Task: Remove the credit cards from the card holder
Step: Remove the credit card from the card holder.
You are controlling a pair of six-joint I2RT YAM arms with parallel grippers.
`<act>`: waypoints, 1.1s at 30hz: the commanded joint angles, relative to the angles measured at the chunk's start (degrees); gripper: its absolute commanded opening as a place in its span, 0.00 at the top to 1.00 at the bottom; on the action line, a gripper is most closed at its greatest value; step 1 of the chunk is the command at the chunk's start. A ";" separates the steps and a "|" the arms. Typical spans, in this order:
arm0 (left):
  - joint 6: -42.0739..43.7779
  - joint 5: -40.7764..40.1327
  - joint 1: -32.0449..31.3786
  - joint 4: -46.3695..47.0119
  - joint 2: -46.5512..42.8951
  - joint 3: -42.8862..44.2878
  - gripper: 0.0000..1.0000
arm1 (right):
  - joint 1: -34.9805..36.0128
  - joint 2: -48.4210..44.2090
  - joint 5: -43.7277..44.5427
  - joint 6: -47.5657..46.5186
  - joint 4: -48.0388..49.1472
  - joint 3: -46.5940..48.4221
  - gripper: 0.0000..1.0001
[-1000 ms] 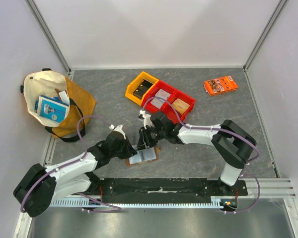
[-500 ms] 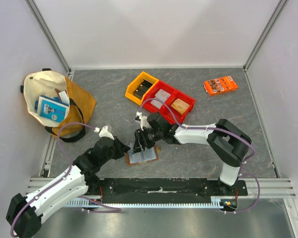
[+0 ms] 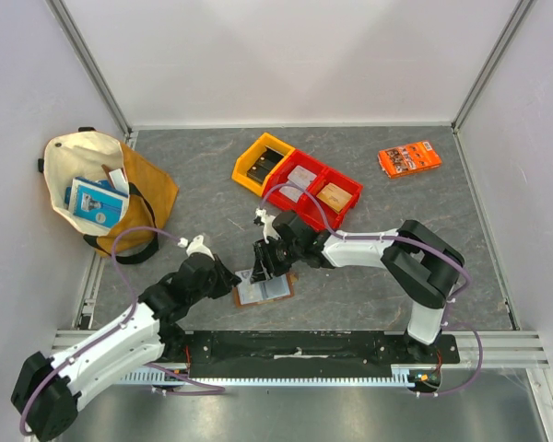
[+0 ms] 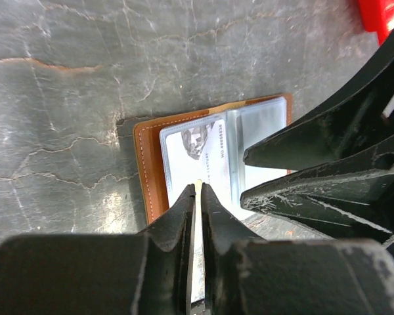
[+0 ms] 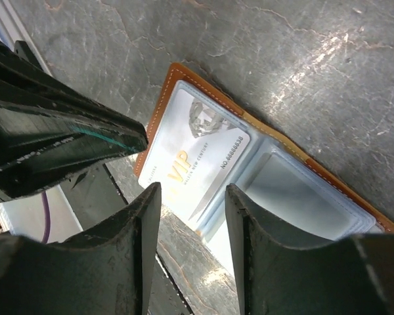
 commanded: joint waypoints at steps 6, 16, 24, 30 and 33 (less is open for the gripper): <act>0.93 2.59 -0.20 7.85 9.78 -0.76 0.96 | 0.05 2.43 3.00 1.33 0.71 1.19 0.54; -3.12 1.79 -0.11 8.72 9.08 -5.07 0.98 | -1.09 4.01 1.50 3.88 3.88 -0.74 0.58; -3.21 2.50 -0.20 9.69 10.31 -5.34 0.98 | -2.41 5.24 -1.30 6.60 8.26 -2.76 0.66; -2.94 3.02 -0.11 10.48 11.10 -5.25 0.98 | -3.46 6.91 -6.57 10.03 16.17 -5.31 0.74; -2.86 3.55 -0.11 11.09 11.71 -5.34 0.98 | -3.47 7.44 -8.51 11.53 19.59 -5.75 0.76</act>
